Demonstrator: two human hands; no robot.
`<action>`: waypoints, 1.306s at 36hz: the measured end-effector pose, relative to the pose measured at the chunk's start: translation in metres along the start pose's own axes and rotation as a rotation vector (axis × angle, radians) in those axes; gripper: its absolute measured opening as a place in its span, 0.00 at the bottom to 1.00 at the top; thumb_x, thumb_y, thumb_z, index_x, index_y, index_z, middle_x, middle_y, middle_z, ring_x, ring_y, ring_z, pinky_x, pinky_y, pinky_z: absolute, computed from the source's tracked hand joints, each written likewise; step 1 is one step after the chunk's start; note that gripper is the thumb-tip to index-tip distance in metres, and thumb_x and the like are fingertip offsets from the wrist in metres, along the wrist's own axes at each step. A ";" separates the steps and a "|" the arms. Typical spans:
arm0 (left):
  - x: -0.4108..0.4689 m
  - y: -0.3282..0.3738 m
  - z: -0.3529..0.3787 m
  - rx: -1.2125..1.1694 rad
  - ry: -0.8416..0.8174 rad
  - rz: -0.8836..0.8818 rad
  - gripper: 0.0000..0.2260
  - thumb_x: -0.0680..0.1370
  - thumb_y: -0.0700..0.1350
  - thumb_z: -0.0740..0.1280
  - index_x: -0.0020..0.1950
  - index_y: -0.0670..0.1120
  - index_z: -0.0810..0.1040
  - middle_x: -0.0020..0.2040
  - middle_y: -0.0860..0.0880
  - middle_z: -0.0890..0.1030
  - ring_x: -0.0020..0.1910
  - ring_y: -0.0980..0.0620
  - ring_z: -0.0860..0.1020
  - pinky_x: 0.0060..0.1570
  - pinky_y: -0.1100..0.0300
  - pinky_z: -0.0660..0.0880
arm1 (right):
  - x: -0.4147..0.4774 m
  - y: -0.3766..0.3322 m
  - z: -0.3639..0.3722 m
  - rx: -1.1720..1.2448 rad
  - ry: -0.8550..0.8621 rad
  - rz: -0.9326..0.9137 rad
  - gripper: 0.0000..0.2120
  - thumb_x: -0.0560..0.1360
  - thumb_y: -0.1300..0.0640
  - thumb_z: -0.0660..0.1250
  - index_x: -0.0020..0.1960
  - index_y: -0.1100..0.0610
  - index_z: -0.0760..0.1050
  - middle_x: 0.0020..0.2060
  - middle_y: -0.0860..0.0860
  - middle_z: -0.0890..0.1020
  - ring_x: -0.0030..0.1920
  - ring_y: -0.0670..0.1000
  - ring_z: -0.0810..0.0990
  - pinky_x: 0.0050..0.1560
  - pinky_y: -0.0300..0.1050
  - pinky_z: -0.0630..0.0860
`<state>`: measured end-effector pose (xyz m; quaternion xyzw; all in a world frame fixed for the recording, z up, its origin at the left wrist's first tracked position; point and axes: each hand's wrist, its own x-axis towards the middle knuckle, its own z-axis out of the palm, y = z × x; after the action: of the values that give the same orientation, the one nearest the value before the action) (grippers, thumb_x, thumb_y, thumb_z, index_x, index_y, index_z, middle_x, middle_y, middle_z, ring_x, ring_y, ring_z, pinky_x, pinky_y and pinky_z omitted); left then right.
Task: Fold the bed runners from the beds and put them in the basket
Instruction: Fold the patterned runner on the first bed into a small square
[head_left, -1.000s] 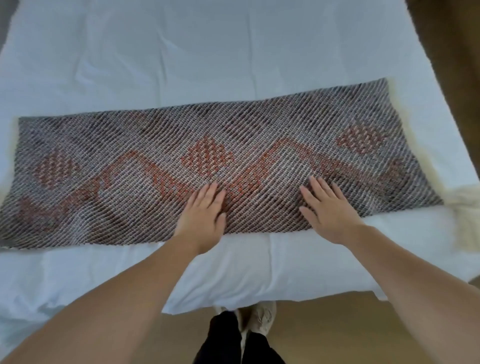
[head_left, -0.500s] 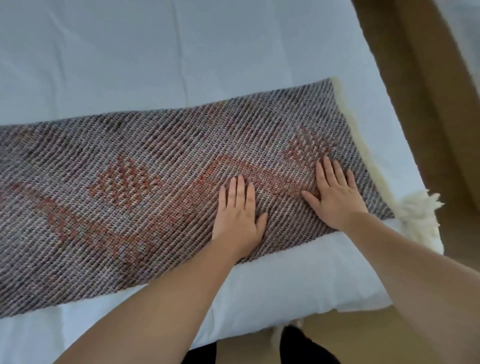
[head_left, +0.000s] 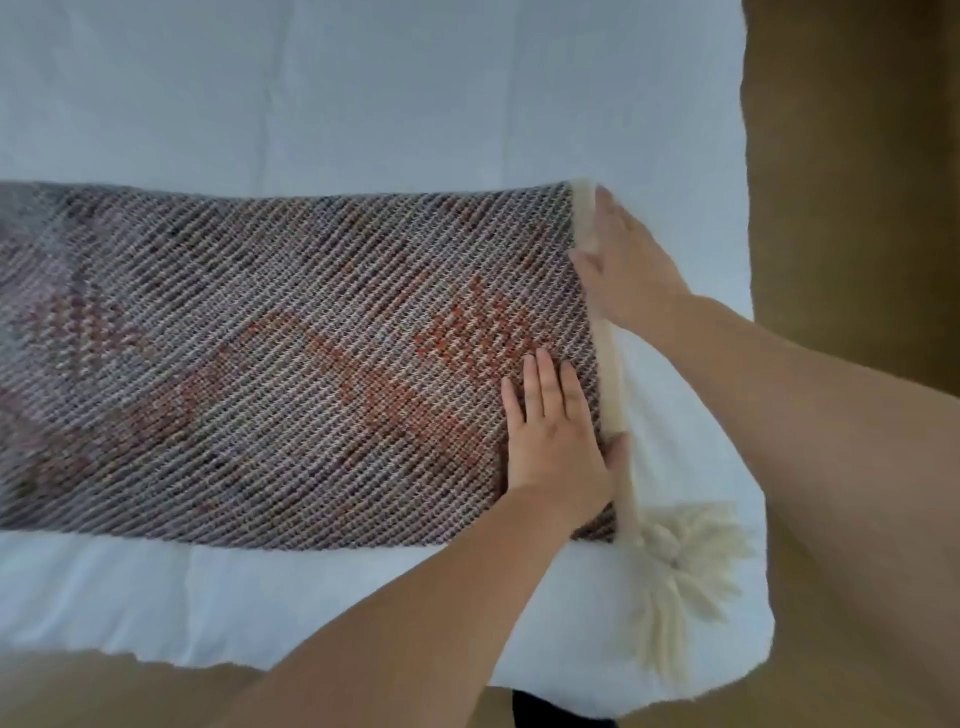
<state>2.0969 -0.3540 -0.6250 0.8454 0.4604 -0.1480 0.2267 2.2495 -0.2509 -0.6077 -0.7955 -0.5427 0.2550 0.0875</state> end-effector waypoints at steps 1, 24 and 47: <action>0.000 0.008 0.001 -0.004 -0.014 -0.035 0.40 0.78 0.63 0.47 0.75 0.36 0.36 0.76 0.36 0.34 0.75 0.39 0.33 0.71 0.38 0.35 | 0.007 0.000 -0.005 0.026 0.012 -0.007 0.32 0.81 0.51 0.57 0.78 0.58 0.46 0.75 0.58 0.60 0.73 0.59 0.62 0.69 0.54 0.63; -0.017 0.015 -0.050 -0.298 -0.032 -0.415 0.12 0.80 0.51 0.57 0.59 0.45 0.69 0.54 0.47 0.77 0.51 0.44 0.77 0.45 0.52 0.69 | 0.047 -0.017 -0.035 0.289 0.042 0.074 0.08 0.75 0.59 0.64 0.53 0.60 0.73 0.45 0.52 0.74 0.42 0.52 0.72 0.30 0.41 0.62; -0.222 -0.097 -0.238 -0.224 0.319 -0.602 0.09 0.73 0.37 0.62 0.46 0.49 0.66 0.35 0.54 0.71 0.37 0.47 0.73 0.36 0.55 0.68 | -0.071 -0.204 -0.187 0.372 -0.004 -0.064 0.16 0.73 0.71 0.55 0.42 0.59 0.80 0.46 0.55 0.80 0.31 0.55 0.82 0.32 0.44 0.77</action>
<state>1.9070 -0.3428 -0.3441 0.6541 0.7319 -0.0230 0.1894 2.1560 -0.2089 -0.3412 -0.7474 -0.5114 0.3494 0.2402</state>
